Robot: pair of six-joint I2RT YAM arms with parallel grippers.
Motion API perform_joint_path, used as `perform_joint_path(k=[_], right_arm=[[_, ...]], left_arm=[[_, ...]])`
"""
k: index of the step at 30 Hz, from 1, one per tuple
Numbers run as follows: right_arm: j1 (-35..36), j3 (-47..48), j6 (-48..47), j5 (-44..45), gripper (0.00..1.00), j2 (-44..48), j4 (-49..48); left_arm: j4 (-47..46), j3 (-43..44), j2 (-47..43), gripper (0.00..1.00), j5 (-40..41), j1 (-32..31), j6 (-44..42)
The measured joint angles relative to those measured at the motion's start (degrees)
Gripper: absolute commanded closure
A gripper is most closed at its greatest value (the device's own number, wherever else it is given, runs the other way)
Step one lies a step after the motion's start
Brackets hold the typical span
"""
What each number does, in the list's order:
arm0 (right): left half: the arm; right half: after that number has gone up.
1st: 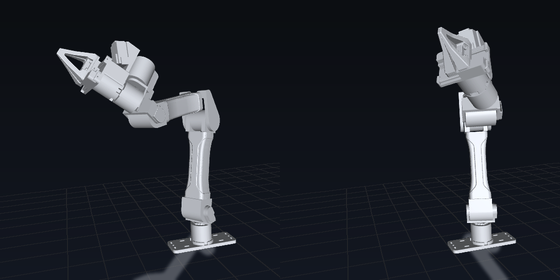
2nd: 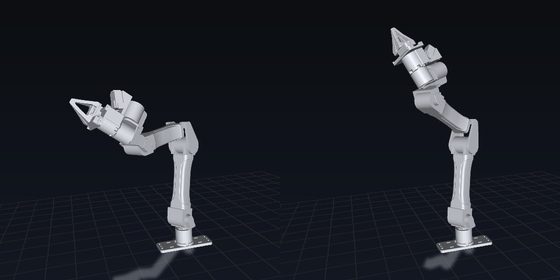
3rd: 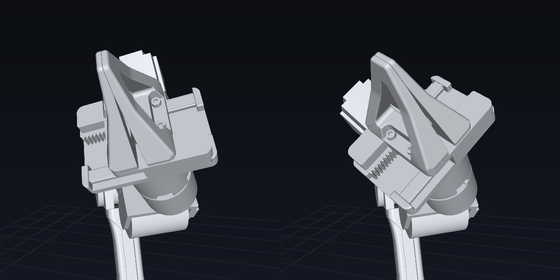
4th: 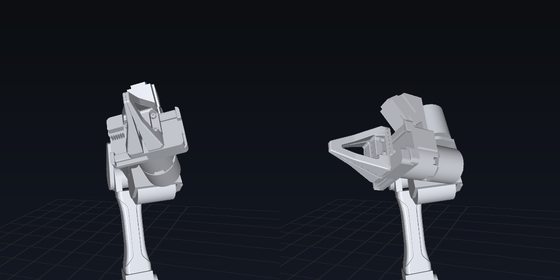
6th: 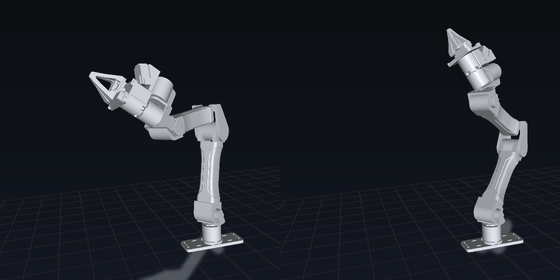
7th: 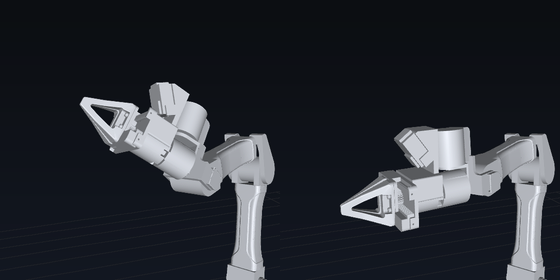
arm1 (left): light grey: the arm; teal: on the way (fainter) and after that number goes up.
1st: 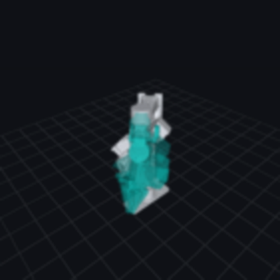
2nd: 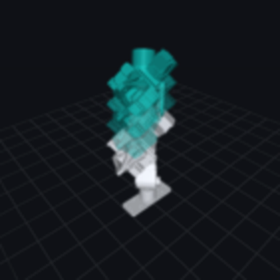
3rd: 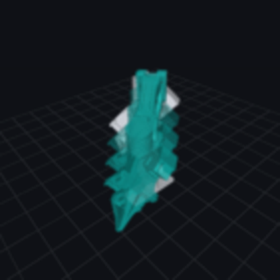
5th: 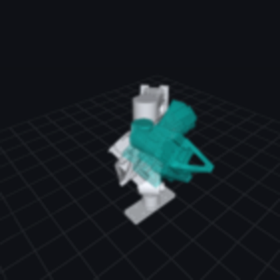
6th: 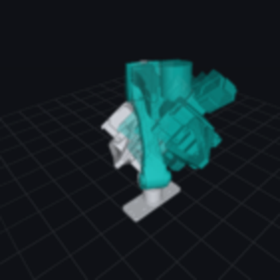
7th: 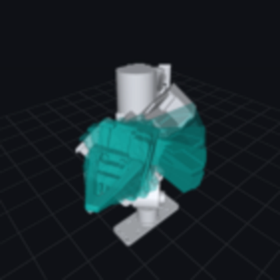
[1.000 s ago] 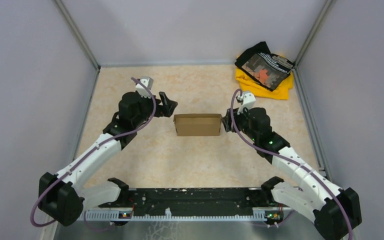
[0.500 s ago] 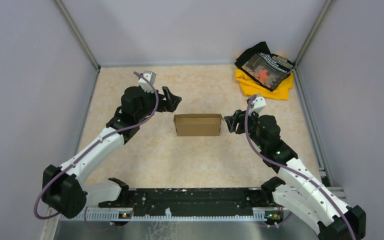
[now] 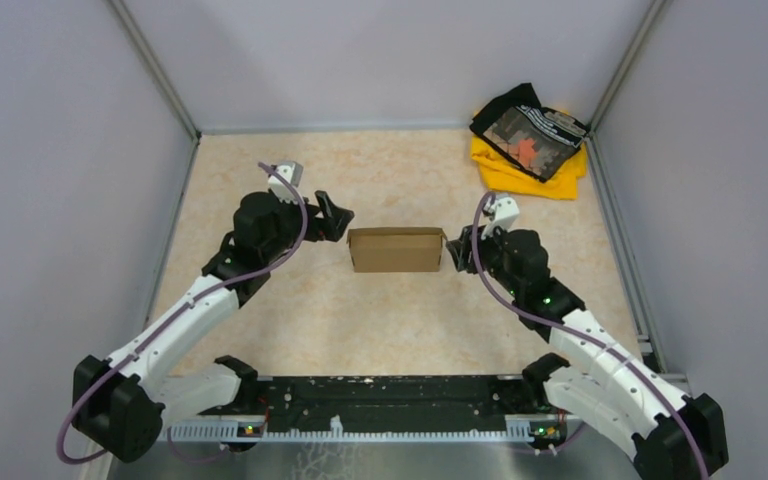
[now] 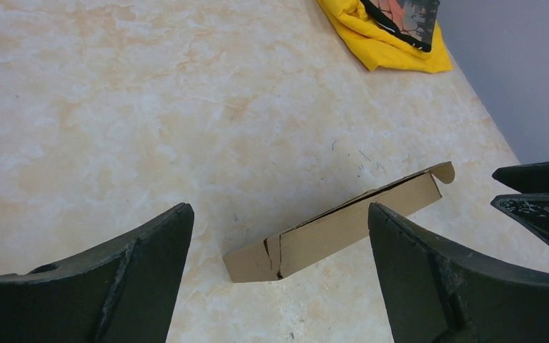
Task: Fold the paper box
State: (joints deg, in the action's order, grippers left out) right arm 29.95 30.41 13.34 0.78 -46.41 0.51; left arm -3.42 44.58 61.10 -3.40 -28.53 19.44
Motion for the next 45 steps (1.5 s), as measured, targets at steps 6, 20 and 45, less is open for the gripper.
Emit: perform_joint_path(k=[6, 20, 45], right_arm=[[0.0, 1.1, -1.7, -0.1, 0.60, -1.3, 0.7], [0.0, 3.1, -4.9, -0.1, 0.67, -7.5, 0.6], [0.0, 8.3, -7.3, -0.3, 0.69, -11.5, -1.6]], left_arm=[[0.5, -0.2, -0.5, 0.21, 0.9, -0.4, 0.9], [0.3, -0.7, 0.0, 0.45, 5.2, -4.6, 0.8], [5.4, -0.2, 1.9, 0.63, 17.5, -12.9, -4.8]])
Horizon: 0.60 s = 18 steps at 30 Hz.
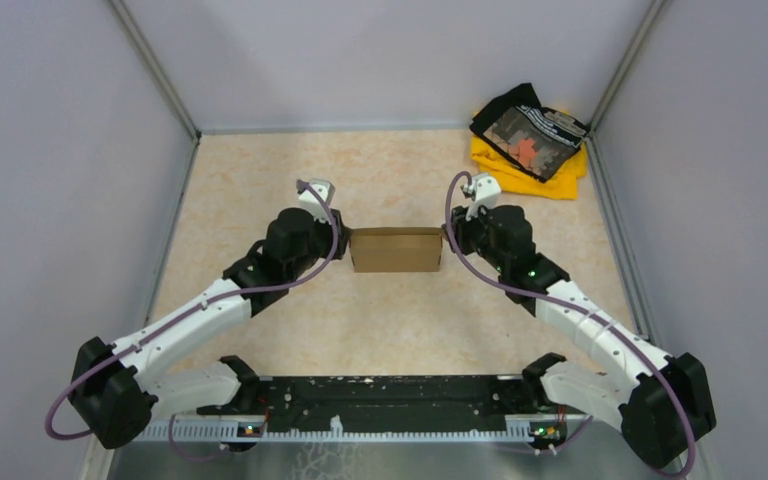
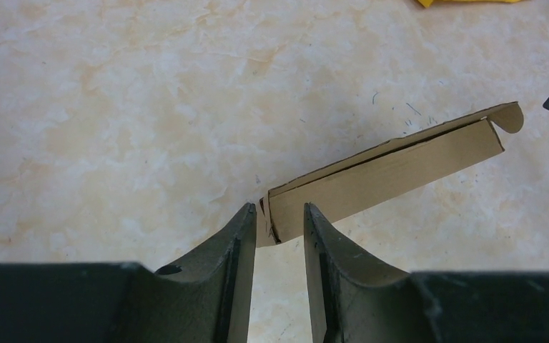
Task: Fold the paper box
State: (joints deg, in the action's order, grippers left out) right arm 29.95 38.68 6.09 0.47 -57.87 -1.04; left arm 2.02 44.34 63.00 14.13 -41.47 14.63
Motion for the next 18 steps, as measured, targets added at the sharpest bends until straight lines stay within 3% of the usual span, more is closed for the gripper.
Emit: perform_joint_path(k=[18], right_arm=[[0.0, 0.0, -0.2, -1.5, 0.73, -0.3, 0.6]], left_arm=[[0.8, 0.0, 1.3, 0.68, 0.9, -0.1, -0.7]])
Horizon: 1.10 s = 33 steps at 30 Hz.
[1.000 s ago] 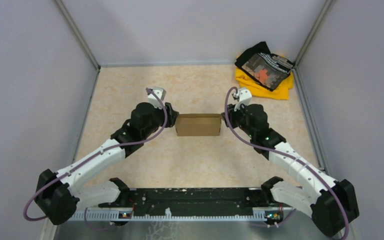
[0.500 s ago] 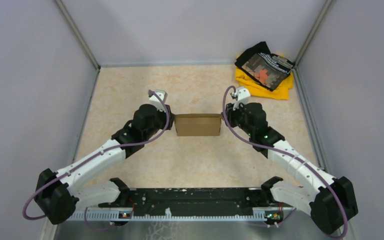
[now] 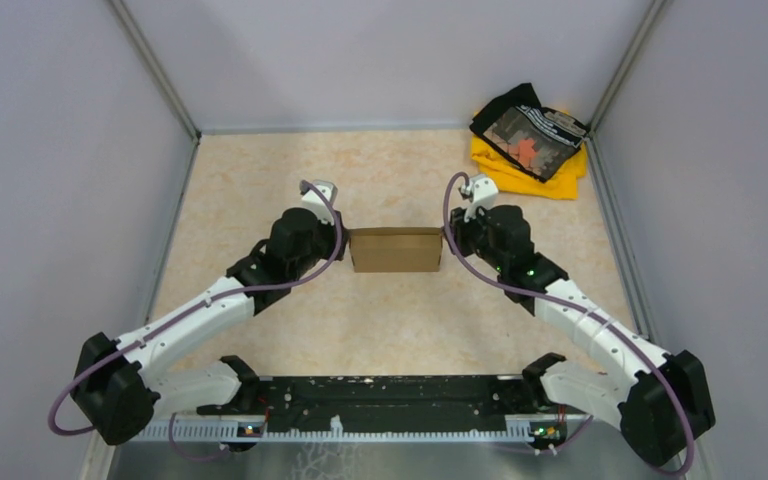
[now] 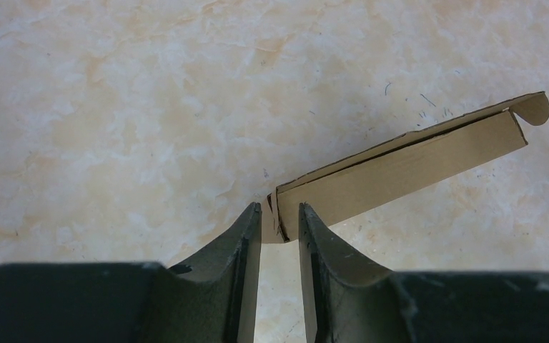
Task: Fold the paper box
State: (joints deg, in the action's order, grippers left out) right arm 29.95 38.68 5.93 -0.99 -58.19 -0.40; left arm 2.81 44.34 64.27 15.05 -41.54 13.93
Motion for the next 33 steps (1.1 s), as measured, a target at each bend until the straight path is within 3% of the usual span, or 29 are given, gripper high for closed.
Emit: perform_joint_path(k=[33], right_arm=[[0.0, 0.0, -0.4, -0.6, 0.85, -3.1, 0.0]], left_arm=[[0.0, 0.0, 0.3, 0.72, -0.1, 0.0, -0.1]])
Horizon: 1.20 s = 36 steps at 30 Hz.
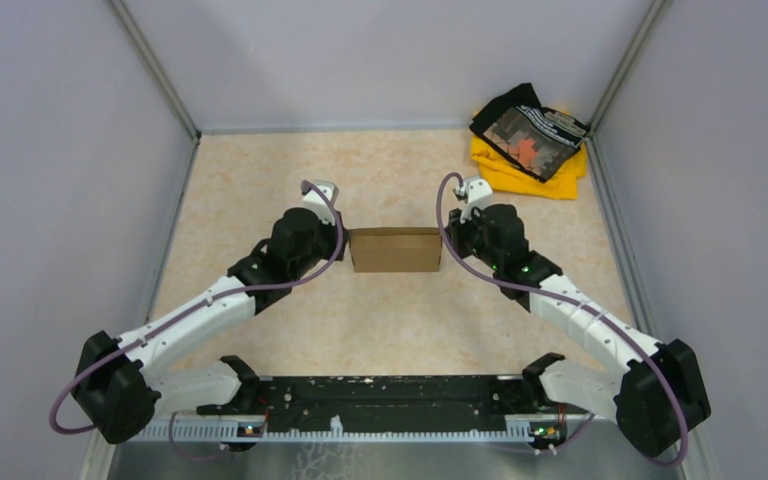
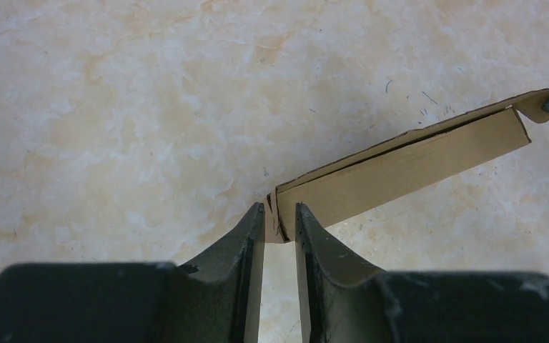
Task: Fold the paper box
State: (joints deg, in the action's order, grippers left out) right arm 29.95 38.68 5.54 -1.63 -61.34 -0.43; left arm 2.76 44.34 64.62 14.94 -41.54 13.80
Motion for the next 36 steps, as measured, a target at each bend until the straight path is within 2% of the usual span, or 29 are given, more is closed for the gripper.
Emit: perform_joint_path(k=[29, 36], right_arm=[[0.0, 0.0, 0.0, -1.2, 0.88, -0.2, 0.0], [0.0, 0.0, 0.0, -1.5, 0.88, -0.3, 0.0]], left_arm=[[0.0, 0.0, 2.7, 0.74, -0.5, -0.6, -0.4], [0.0, 0.0, 2.7, 0.71, -0.5, -0.6, -0.5]])
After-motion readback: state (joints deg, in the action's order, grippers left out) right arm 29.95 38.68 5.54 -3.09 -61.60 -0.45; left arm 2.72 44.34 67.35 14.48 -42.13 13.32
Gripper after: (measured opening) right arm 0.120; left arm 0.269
